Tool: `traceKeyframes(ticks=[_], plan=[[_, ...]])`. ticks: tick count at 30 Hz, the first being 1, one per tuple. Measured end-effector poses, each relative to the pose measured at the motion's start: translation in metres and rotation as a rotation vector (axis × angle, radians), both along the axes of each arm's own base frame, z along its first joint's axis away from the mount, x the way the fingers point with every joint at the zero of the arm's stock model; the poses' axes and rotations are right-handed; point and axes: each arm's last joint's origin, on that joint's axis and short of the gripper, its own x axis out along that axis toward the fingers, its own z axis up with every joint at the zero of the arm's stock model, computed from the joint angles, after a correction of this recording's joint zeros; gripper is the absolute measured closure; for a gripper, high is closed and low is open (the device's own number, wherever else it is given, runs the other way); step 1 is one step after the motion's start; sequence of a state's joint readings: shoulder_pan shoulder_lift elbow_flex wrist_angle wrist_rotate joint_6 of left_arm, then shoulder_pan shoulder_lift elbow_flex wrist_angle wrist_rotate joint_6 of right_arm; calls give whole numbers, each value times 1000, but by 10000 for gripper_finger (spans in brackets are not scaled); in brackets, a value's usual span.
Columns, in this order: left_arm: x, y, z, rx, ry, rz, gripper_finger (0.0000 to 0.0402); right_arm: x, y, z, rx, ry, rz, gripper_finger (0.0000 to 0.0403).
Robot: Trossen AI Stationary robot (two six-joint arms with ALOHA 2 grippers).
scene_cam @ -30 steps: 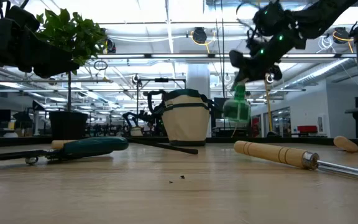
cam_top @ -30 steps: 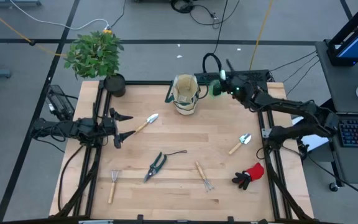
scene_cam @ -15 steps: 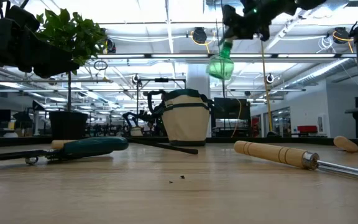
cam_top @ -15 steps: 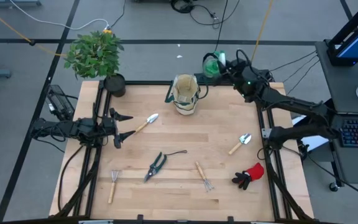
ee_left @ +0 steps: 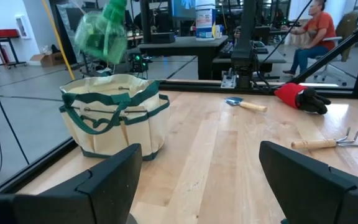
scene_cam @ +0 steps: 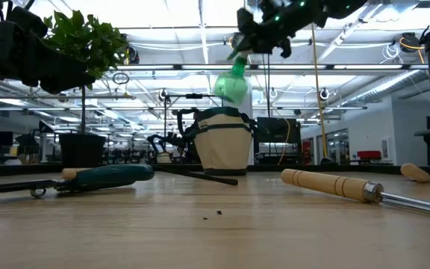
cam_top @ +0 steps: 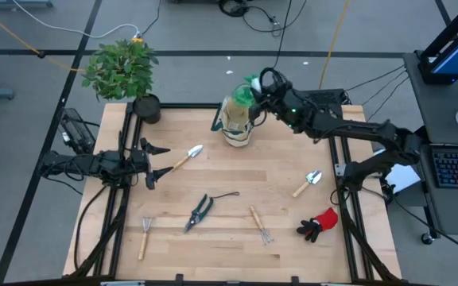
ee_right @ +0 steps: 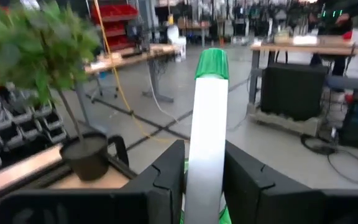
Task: Pick & Place Garden tools in Gardening bag
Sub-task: Put the green spray bottle into the brown gardening bag
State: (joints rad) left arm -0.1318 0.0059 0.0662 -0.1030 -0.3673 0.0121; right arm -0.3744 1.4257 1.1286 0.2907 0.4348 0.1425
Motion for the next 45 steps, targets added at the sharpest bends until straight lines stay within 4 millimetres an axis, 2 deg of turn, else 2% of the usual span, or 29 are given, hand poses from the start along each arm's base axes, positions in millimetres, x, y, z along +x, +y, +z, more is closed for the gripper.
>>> traceKeyframes(ticks=[7,19,29,36,45], plan=[[0,0,0,-40,-10,0,69,25,-9,-17,33,39,36,326],[0,0,0,-46,-12,-1,68,32,-19,-42,121,146,13,326],[0,0,0,-47,-12,-1,68,45,-32,-77,198,190,29,326],[0,0,0,-47,-13,-1,68,51,-34,-88,204,180,34,326],[0,0,0,-46,-13,-1,69,51,-37,-88,195,167,24,323]])
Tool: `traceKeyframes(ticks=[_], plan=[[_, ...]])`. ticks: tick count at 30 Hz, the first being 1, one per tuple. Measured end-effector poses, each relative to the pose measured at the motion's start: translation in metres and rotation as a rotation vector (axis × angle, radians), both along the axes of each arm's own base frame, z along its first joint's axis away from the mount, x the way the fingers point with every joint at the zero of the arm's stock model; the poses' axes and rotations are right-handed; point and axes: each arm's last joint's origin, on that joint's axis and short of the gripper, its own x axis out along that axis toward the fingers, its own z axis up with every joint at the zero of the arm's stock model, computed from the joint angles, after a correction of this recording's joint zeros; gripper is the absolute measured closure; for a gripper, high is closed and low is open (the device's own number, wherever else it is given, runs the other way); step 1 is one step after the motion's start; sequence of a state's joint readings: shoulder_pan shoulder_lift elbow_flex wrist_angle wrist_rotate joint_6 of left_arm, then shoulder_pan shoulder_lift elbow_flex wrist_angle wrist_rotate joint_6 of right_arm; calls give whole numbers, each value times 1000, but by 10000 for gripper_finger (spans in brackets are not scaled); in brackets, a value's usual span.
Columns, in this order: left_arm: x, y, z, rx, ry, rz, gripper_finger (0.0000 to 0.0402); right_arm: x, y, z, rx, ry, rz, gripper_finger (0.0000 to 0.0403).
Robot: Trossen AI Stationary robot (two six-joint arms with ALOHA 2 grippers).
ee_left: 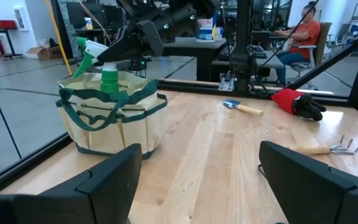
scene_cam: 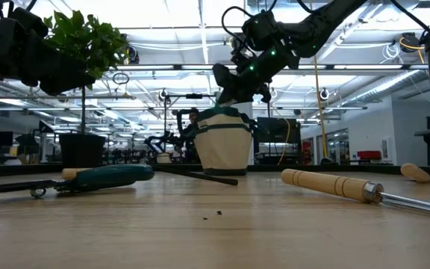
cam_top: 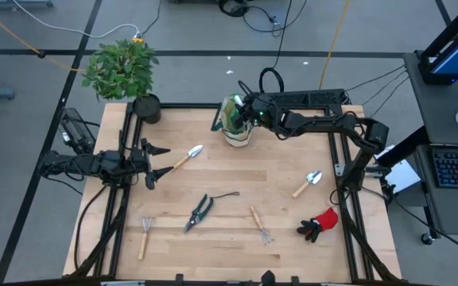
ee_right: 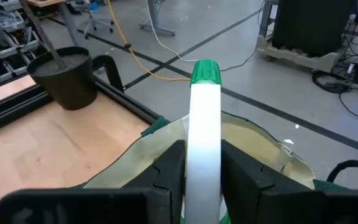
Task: Pick & Place Garden tools in Gardening bag
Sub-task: Put the green spray bottle into the brown gardening bag, then put the red gloves into the brown gardening bag
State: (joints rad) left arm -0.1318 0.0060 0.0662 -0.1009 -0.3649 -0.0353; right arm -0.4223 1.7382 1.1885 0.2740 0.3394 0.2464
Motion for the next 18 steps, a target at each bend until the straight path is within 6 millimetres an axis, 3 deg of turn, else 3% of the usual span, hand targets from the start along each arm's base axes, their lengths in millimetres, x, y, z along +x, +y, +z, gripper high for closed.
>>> traceKeyframes(ticks=[18], plan=[[0,0,0,1,0,0,69,-2,-4,1,-9,0,-6,236]])
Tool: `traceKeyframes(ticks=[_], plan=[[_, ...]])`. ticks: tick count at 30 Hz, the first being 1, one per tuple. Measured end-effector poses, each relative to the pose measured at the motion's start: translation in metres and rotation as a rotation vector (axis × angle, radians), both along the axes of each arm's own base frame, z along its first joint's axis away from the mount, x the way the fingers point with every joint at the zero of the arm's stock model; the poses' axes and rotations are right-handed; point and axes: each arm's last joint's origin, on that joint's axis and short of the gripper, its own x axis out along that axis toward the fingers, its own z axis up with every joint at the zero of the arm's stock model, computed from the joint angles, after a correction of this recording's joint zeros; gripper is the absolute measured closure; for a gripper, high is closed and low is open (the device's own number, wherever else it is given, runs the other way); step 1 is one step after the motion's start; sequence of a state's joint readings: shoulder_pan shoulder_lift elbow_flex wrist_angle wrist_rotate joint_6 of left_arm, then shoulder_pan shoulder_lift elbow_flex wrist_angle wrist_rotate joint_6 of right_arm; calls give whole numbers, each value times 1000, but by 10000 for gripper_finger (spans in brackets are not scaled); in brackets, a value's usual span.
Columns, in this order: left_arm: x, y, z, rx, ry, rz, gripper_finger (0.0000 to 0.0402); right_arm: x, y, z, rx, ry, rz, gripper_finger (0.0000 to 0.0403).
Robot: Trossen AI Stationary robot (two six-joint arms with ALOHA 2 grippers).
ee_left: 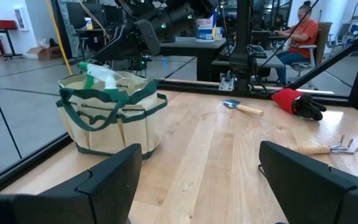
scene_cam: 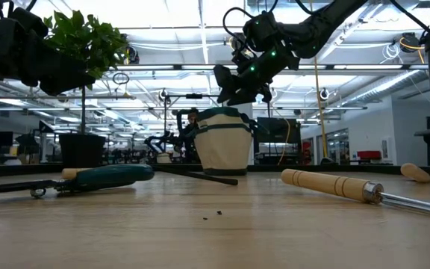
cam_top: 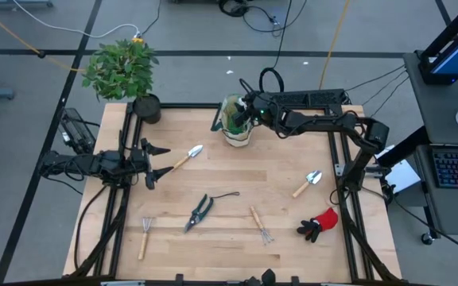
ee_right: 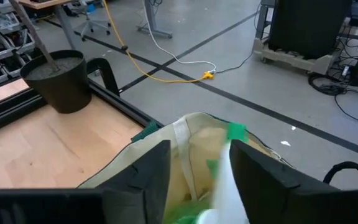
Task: Pick & Place Garden tools in Gardening bag
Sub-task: Put the red gloves into the brown gardening bag
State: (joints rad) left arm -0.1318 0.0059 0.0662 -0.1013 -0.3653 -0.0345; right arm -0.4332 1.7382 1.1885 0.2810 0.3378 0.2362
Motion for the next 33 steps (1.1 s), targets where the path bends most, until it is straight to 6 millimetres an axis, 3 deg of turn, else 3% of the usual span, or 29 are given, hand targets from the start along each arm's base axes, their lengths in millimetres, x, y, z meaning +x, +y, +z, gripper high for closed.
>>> traceKeyframes(ticks=[7,13,21,27,33], plan=[[0,0,0,0,0,0,68,1,0,4,-37,-29,8,195],[0,0,0,0,1,0,69,-4,17,33,-157,-17,104,182],[0,0,0,42,15,-1,68,-36,87,74,-217,189,545,191],[0,0,-1,59,19,-2,69,-79,139,80,-188,471,775,187],[0,0,-1,58,19,-2,69,-114,176,76,-60,658,900,187]])
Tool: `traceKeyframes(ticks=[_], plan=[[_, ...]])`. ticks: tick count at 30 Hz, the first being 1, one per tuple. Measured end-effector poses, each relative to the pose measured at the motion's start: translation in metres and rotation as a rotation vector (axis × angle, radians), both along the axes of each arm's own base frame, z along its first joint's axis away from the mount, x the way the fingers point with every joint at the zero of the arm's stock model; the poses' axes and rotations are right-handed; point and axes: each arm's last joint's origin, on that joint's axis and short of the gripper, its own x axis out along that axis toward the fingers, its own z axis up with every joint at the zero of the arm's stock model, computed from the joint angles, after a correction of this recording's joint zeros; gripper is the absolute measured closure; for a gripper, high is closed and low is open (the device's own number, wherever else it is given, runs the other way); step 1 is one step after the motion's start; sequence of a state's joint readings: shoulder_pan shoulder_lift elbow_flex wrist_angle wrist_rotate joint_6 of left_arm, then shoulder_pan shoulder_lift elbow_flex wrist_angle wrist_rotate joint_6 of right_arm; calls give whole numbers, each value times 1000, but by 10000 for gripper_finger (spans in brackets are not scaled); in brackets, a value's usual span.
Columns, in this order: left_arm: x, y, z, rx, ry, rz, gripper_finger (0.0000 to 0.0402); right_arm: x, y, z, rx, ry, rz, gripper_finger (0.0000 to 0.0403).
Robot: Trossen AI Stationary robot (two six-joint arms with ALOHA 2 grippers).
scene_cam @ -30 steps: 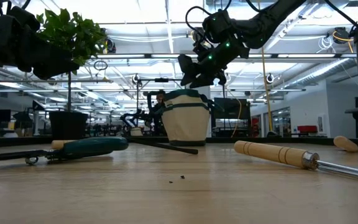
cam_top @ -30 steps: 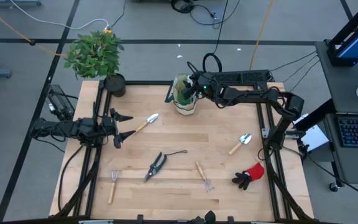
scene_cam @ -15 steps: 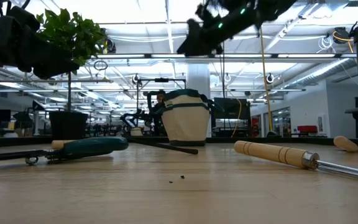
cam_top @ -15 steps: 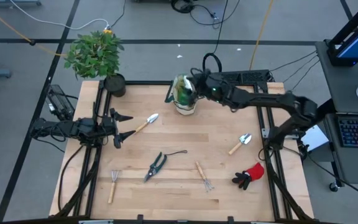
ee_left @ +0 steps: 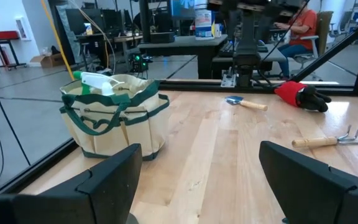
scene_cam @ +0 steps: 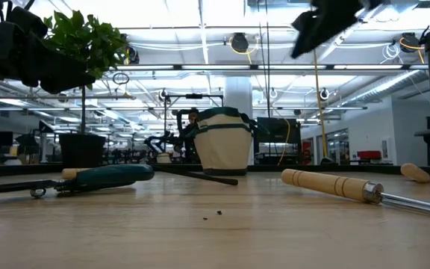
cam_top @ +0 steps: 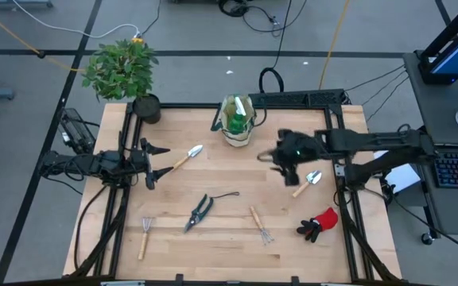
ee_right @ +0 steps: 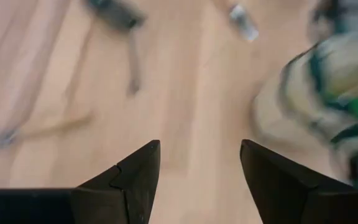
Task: Pick & Place Garden tools in Gardening bag
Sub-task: Put the red gloves into the brown gardening bag
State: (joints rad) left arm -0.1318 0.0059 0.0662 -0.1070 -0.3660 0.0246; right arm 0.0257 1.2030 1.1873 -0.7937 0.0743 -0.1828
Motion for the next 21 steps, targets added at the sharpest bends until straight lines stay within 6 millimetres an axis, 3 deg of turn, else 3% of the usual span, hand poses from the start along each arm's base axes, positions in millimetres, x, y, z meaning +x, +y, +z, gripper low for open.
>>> traceKeyframes(ticks=[9,21], plan=[[0,0,0,0,0,0,68,-34,43,-12,36,294,199,179],[0,0,0,20,6,-1,69,-66,87,-32,115,516,474,164]])
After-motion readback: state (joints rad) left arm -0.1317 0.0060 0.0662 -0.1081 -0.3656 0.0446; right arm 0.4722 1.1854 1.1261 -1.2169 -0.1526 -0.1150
